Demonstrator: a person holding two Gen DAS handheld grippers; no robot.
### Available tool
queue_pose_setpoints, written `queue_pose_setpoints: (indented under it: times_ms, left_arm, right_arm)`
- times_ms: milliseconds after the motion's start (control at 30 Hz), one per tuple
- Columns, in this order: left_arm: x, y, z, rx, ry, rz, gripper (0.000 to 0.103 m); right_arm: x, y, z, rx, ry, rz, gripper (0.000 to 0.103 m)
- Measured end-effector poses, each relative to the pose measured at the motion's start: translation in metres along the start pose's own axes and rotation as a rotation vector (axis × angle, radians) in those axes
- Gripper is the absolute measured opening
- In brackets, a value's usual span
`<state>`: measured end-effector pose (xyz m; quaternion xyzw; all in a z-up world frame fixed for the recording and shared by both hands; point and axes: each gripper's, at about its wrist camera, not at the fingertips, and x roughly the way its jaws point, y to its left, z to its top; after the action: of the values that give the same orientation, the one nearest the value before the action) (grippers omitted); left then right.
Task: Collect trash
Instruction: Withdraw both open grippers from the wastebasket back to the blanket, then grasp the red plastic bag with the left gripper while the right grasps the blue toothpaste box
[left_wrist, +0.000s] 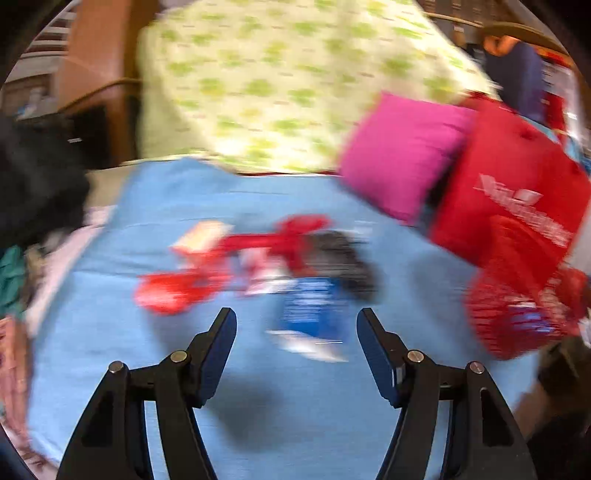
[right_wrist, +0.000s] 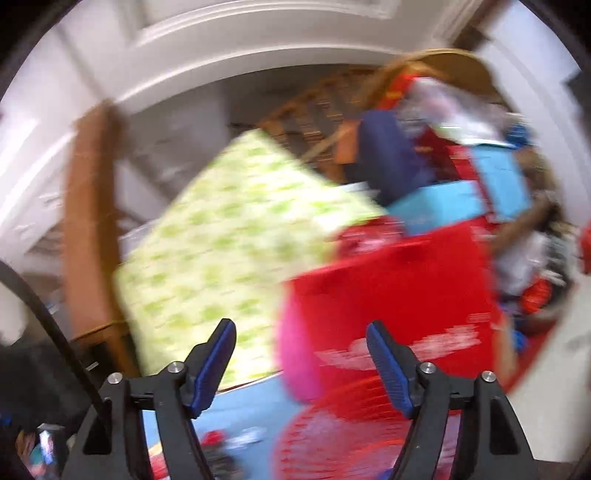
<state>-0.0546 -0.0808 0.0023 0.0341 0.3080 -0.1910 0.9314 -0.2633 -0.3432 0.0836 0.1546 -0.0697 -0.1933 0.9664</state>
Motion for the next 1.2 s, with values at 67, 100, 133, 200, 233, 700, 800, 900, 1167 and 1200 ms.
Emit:
queue_pose_setpoints:
  times_ms: [67, 100, 133, 200, 233, 700, 800, 900, 1167, 1200]
  left_arm:
    - [0.006, 0.043, -0.002, -0.069, 0.004, 0.077, 0.068]
    - [0.01, 0.058, -0.003, -0.101, 0.007, 0.096, 0.068]
    - [0.012, 0.075, -0.003, -0.141, 0.007, 0.117, 0.068]
    - [0.021, 0.103, -0.004, -0.192, 0.006, 0.147, 0.068]
    - [0.027, 0.114, -0.005, -0.205, 0.014, 0.161, 0.068]
    - [0.114, 0.14, 0.029, -0.206, 0.14, 0.043, 0.073]
    - [0.13, 0.136, 0.029, -0.205, 0.186, 0.014, 0.073]
    - [0.137, 0.128, 0.027, -0.182, 0.23, 0.039, 0.073]
    - [0.133, 0.107, 0.02, -0.15, 0.24, 0.022, 0.019]
    - [0.131, 0.102, 0.019, -0.135, 0.24, 0.02, 0.019]
  right_arm:
    - [0.014, 0.034, -0.009, -0.039, 0.068, 0.12, 0.087]
    - [0.03, 0.058, -0.021, -0.06, 0.155, 0.208, 0.087]
    - [0.04, 0.07, -0.029, -0.062, 0.209, 0.247, 0.087]
    - [0.083, 0.099, -0.065, -0.04, 0.453, 0.337, 0.087]
    - [0.098, 0.104, -0.079, -0.033, 0.527, 0.346, 0.087]
    - [0.229, 0.157, -0.235, -0.065, 1.126, 0.078, 0.087]
    - [0.227, 0.164, -0.247, -0.098, 1.15, 0.044, 0.087]
    - [0.228, 0.163, -0.259, -0.145, 1.174, 0.026, 0.085]
    - [0.219, 0.129, -0.241, -0.042, 1.208, 0.092, 0.058]
    - [0.218, 0.121, -0.241, -0.017, 1.228, 0.101, 0.057]
